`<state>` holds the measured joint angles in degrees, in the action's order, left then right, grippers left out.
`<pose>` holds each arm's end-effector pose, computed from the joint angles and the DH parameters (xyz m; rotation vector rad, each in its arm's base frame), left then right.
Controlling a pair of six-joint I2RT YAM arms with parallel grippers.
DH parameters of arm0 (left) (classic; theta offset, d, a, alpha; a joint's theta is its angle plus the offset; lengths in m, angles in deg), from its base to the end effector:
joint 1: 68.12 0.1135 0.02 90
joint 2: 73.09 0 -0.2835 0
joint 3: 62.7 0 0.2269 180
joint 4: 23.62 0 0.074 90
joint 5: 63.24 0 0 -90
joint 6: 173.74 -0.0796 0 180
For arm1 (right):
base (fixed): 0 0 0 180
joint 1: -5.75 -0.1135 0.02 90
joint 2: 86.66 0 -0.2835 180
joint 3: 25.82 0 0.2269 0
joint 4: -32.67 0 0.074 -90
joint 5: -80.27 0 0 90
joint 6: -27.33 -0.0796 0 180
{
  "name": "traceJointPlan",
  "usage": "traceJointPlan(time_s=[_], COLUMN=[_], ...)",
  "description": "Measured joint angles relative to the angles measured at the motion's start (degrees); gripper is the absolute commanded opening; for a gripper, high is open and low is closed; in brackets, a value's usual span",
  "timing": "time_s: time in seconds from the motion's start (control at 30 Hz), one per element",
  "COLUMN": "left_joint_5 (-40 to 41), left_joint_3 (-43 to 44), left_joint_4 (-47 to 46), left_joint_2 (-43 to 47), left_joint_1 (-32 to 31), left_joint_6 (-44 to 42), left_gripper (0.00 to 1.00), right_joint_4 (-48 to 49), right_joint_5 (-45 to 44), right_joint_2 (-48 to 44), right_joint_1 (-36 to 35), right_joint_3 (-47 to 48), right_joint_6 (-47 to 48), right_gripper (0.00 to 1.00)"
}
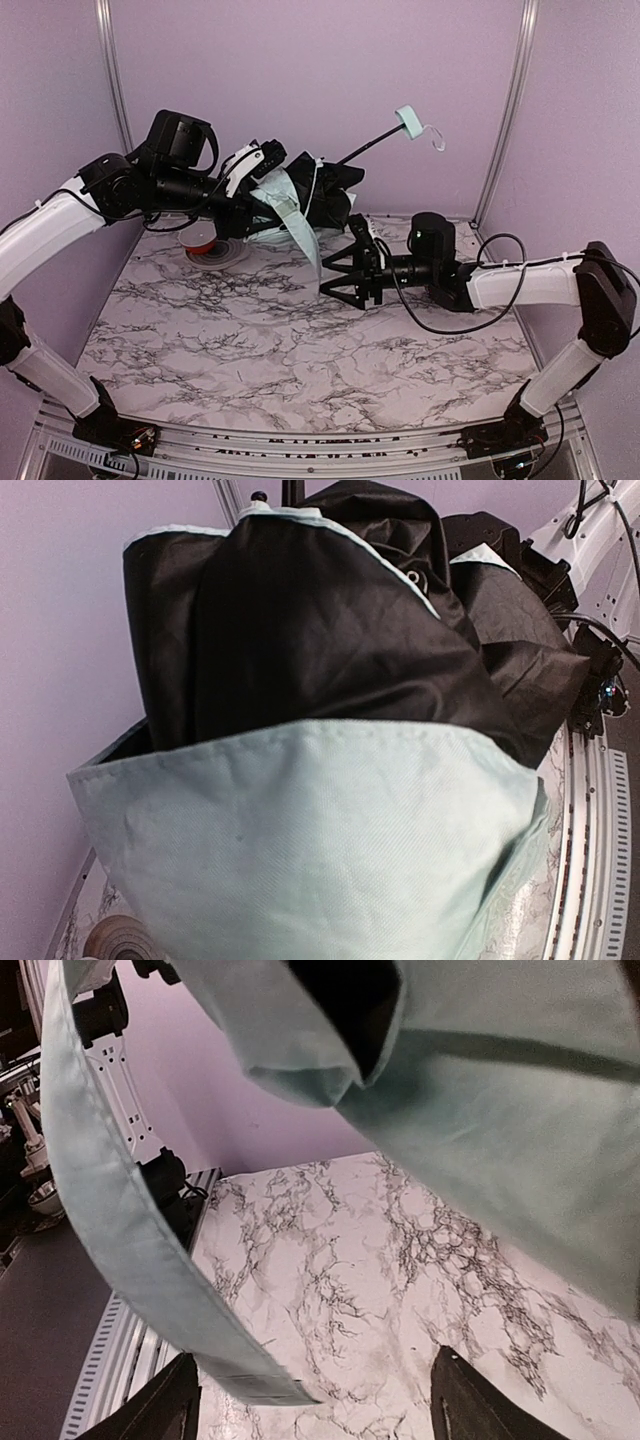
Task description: Put away the umbrella
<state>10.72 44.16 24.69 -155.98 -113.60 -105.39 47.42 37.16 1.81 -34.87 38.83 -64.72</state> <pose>0.2153 -0.2503 0.4250 1.2644 1.5749 -0.5452 0.2254 0.2699 0.2850 -1.1755 1.4217 1.2358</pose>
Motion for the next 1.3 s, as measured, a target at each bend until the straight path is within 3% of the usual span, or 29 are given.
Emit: traceJointPlan(time_s=[0.17,0.27,0.33,0.53,0.57,0.67,0.8,0.87,0.9,1.2,1.3], left_joint_5=[-0.9,-1.2,-1.3,-1.3,-1.3,-1.3,-1.6,-2.8,-3.8,-14.1,-16.6], left_joint_3=[0.8,0.8,0.8,0.8,0.8,0.8,0.8,0.8,0.8,2.6,5.6], left_joint_4=[0.1,0.1,0.1,0.1,0.1,0.1,0.1,0.1,0.1,0.7,0.7], left_joint_2=[0.0,0.0,0.0,0.0,0.0,0.0,0.0,0.0,0.0,-0.3,-1.5], left_joint_1=[0.0,0.0,0.0,0.0,0.0,0.0,0.0,0.0,0.0,0.0,-0.4], left_joint_6=[0.0,0.0,0.0,-0.3,-0.4,-0.5,-0.9,-1.6,-2.0,-4.6,-5.1], left_gripper=[0.00,0.00,0.00,0.00,0.00,0.00,0.00,0.00,0.00,0.00,0.00], right_joint_4=[2.3,5.0,5.8,5.8,5.8,5.3,2.8,1.9,1.5,-2.0,-1.9], right_joint_5=[2.8,5.7,7.1,8.8,9.1,9.5,8.6,8.5,8.7,11.5,14.0], right_joint_2=[4.3,5.3,5.6,6.1,6.1,6.1,5.7,4.4,3.4,-0.9,0.9], right_joint_1=[-3.2,-4.1,-4.2,-4.2,-4.2,-4.2,-4.2,-3.6,-3.2,2.1,2.1], right_joint_3=[3.3,3.7,4.0,4.5,4.5,4.5,3.9,2.4,1.5,2.8,4.8], right_joint_6=[-0.5,-1.4,-2.2,-2.6,-2.6,-2.9,-1.8,-1.4,-1.4,1.8,1.6], right_gripper=[0.69,0.36,0.25,0.23,0.26,0.56,0.74,0.94,0.99,0.99,0.93])
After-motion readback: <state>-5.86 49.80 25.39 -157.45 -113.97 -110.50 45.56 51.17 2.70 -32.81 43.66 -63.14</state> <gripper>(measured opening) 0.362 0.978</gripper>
